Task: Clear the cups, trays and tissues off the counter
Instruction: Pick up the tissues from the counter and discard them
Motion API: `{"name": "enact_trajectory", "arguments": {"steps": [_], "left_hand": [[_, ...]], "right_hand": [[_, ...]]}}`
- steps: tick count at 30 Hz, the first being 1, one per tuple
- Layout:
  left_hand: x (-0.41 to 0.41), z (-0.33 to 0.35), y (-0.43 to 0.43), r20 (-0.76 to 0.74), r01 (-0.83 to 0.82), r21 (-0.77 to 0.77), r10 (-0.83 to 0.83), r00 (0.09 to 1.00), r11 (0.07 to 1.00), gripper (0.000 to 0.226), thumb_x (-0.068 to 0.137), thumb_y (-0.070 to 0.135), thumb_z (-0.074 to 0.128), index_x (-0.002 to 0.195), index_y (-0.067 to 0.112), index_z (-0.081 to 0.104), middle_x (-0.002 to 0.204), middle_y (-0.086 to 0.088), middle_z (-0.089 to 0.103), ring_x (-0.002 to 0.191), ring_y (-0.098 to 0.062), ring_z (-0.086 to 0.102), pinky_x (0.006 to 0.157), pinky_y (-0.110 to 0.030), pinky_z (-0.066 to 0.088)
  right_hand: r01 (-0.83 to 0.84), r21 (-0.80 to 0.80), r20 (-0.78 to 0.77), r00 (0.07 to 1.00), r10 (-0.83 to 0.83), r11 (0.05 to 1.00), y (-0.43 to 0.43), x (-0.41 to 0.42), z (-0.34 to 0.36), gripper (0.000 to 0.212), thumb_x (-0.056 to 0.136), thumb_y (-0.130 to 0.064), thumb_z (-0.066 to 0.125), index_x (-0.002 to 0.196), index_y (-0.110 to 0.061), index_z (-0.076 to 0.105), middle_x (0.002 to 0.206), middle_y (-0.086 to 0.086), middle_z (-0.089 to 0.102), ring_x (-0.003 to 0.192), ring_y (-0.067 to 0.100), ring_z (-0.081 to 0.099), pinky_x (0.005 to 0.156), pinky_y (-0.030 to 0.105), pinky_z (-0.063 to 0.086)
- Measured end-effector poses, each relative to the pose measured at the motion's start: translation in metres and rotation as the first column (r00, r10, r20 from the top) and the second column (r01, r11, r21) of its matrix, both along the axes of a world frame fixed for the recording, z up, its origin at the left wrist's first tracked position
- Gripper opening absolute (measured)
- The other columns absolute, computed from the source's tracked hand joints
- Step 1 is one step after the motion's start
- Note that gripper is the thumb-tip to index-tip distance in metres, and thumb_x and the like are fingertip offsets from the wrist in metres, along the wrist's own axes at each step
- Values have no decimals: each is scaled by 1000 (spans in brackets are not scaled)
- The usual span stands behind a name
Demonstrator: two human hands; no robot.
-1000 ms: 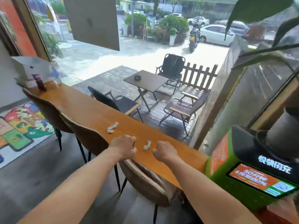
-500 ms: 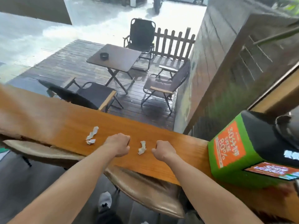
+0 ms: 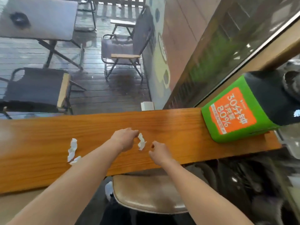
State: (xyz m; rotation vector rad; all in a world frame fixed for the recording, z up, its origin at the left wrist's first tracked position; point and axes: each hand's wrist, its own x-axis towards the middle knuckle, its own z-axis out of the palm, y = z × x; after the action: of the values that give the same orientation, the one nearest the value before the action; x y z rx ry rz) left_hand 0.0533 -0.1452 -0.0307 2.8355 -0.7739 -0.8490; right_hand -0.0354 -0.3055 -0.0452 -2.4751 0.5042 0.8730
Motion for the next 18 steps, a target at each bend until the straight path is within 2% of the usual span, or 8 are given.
{"name": "enact_trajectory", "arguments": {"steps": [4, 7, 10, 14, 18], "left_hand": [[8, -39, -9, -23, 19, -49, -21, 1000, 999, 51, 94, 18, 62, 139, 36, 45, 131, -2, 55, 101, -25, 66, 67, -30, 55], [12, -59, -12, -9, 27, -42, -28, 1000, 999, 53, 94, 20, 62, 139, 39, 41, 126, -4, 54, 91, -25, 67, 60, -31, 54], [12, -76, -15, -18, 36, -40, -36, 999, 999, 48, 95, 24, 61, 136, 40, 43, 118, -3, 54, 84, -23, 65, 62, -35, 58], [11, -87, -16, -45, -28, -101, 23, 999, 995, 27, 97, 33, 57, 124, 35, 55, 108, -2, 53, 84, -25, 64, 70, -42, 59], [4, -90, -16, -41, -64, -127, 59, 997, 990, 15, 99, 28, 57, 111, 23, 64, 102, -4, 51, 83, -25, 61, 73, -41, 58]], "right_hand": [[77, 106, 77, 993, -86, 991, 8, 12, -29, 39, 95, -32, 63, 132, -22, 53, 123, 4, 61, 107, 24, 60, 86, 39, 53], [124, 125, 143, 980, -141, 984, 10, 18, -46, 46, 96, -33, 63, 139, -28, 47, 130, 3, 55, 112, 24, 58, 90, 38, 53], [96, 91, 166, 980, -110, 991, 12, 18, -62, 31, 99, -34, 59, 129, -27, 55, 122, 2, 57, 105, 22, 59, 81, 34, 51], [43, 76, 187, 981, -57, 996, 7, 15, -76, 14, 99, -28, 57, 105, -19, 66, 107, 3, 59, 98, 23, 59, 78, 35, 48], [41, 89, 187, 981, -57, 995, 2, 15, -80, 13, 95, -24, 60, 83, -19, 57, 94, -1, 49, 85, 19, 51, 71, 30, 39]]}}
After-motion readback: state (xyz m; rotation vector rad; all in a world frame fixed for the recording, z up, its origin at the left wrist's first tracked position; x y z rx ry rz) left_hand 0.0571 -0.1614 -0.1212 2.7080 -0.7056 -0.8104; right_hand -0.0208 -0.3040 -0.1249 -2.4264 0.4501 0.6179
